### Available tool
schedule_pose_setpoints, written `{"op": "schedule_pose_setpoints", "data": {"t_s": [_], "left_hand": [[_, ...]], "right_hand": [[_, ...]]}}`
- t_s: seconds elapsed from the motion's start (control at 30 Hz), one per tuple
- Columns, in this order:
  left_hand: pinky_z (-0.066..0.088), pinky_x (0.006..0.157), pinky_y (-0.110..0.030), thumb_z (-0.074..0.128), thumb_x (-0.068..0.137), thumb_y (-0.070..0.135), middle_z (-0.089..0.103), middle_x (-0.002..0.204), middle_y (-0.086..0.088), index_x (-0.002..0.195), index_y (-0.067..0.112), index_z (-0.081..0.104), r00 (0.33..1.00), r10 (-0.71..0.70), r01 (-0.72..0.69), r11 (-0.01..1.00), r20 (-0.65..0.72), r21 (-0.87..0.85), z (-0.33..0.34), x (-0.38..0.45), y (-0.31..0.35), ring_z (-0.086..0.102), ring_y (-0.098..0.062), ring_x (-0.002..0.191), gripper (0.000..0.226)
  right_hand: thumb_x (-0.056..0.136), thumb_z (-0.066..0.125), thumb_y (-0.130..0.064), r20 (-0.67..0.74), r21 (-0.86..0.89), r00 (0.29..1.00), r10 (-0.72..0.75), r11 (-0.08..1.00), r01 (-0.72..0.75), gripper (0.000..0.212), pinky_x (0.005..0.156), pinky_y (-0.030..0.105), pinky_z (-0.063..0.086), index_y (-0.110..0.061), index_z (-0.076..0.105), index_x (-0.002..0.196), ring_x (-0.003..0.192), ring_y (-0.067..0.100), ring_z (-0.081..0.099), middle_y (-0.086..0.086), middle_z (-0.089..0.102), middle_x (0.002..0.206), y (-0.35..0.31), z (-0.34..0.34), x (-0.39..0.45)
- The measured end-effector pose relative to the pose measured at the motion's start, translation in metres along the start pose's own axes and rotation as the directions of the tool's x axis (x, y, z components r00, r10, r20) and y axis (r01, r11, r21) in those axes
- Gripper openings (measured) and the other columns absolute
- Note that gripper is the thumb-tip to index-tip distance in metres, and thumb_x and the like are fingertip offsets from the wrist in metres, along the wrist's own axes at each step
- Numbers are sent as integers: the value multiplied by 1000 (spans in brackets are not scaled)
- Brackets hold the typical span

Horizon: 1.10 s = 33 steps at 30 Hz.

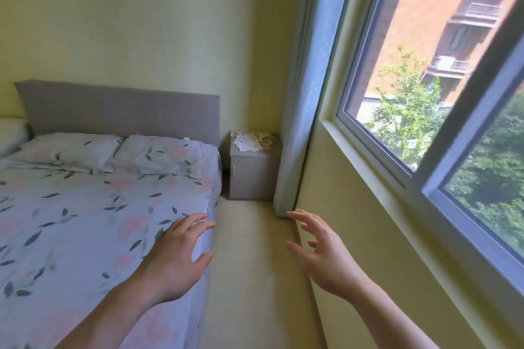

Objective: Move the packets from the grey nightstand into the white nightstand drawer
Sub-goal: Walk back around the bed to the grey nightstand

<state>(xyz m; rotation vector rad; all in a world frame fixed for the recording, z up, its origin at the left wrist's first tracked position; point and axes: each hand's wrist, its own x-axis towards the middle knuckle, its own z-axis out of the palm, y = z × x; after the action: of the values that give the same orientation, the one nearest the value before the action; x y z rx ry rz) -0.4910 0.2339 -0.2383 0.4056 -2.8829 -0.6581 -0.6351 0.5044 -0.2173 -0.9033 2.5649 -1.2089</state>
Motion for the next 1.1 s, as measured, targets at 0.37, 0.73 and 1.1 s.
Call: {"op": "schedule_pose_setpoints", "data": {"t_s": [0.37,0.73,1.1], "left_hand": [[28,117,-26,56,98,42,25,156,23,148,40,41,998,59,-59,998,17,-2,-13,247,-10,29,-4,143,52],[29,116,-24,59,96,41,27,156,22,146,37,43,1000,8,-8,1000,13,15,22,480,-5,34,-5,141,52],[28,112,-20,60,97,44,25,151,31,145,41,42,975,-220,220,976,-42,-9,27,630,-63,35,-1,139,52]], "right_hand": [[92,71,-30,-44,40,999,17,999,-15,53,114,27,40,-44,52,139,129,-12,45,-25,46,145,55,-26,220],[91,70,-32,-6,92,1000,-1,996,1,53,115,29,40,-44,51,139,134,-6,44,-28,45,144,155,-66,446],[91,70,-30,190,138,978,-89,988,63,52,111,26,41,-42,50,139,128,-1,48,-25,45,143,183,-59,682]]}}
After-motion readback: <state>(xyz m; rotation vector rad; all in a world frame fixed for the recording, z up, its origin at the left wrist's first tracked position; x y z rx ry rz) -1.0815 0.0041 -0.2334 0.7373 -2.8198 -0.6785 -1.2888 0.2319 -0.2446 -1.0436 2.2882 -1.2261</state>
